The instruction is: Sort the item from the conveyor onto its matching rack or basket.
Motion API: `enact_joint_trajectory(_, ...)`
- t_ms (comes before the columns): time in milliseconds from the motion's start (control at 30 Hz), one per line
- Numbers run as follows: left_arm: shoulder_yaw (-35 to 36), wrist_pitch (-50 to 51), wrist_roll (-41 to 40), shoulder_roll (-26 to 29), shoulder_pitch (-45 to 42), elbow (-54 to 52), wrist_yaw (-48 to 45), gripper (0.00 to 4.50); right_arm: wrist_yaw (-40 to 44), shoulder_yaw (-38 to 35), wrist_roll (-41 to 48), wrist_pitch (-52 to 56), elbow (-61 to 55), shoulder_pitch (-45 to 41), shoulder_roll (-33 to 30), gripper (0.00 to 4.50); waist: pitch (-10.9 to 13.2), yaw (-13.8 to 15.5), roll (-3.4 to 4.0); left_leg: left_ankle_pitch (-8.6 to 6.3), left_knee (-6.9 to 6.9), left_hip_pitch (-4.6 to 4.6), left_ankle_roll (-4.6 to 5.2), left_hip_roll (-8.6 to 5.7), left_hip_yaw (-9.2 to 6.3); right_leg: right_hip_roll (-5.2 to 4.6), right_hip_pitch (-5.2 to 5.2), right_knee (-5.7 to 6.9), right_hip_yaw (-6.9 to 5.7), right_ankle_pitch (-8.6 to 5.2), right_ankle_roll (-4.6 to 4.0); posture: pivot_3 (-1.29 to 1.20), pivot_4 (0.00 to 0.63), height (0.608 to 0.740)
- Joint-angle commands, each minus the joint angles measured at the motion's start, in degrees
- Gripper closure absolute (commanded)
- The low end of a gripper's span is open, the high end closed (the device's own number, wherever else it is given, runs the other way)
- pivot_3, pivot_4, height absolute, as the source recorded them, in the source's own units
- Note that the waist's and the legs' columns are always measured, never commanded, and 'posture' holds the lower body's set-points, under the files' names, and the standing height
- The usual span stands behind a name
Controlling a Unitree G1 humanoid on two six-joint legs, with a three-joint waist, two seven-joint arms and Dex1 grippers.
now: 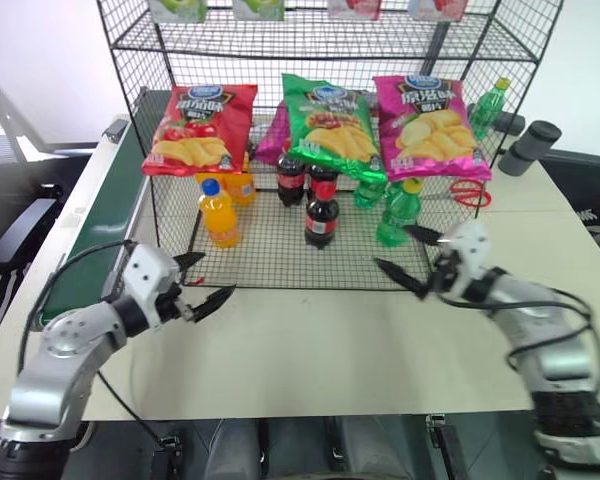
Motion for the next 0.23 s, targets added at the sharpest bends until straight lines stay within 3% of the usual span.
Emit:
enact_joint_trajectory(33,2.6,-0.7,-1.0,1.1,0.2,0.0,-1.2,0.0,2.5,-4.5,3.2,2.1,-2.5,2.5,-3.2,0.01,0.0,0.0,-0.01,0.0,0.0,0.02,0.0,0.0,0.0,0.0,0.03,-0.01,0.0,0.0,0.0,0.0,0.15,0.74)
enact_joint_trajectory(233,3.2,-1.2,-1.8,0.7,0.1,1.0,-2.7,0.0,3.6,-6.2,3.8,2.6,-2.0,5.1,-4.4,0.01,0.0,0.2,-0.01,0.0,0.01,0.04,0.01,0.0,0.02,0.05,0.05,-0.01,0.02,0.0,0.0,0.0,0.15,0.74)
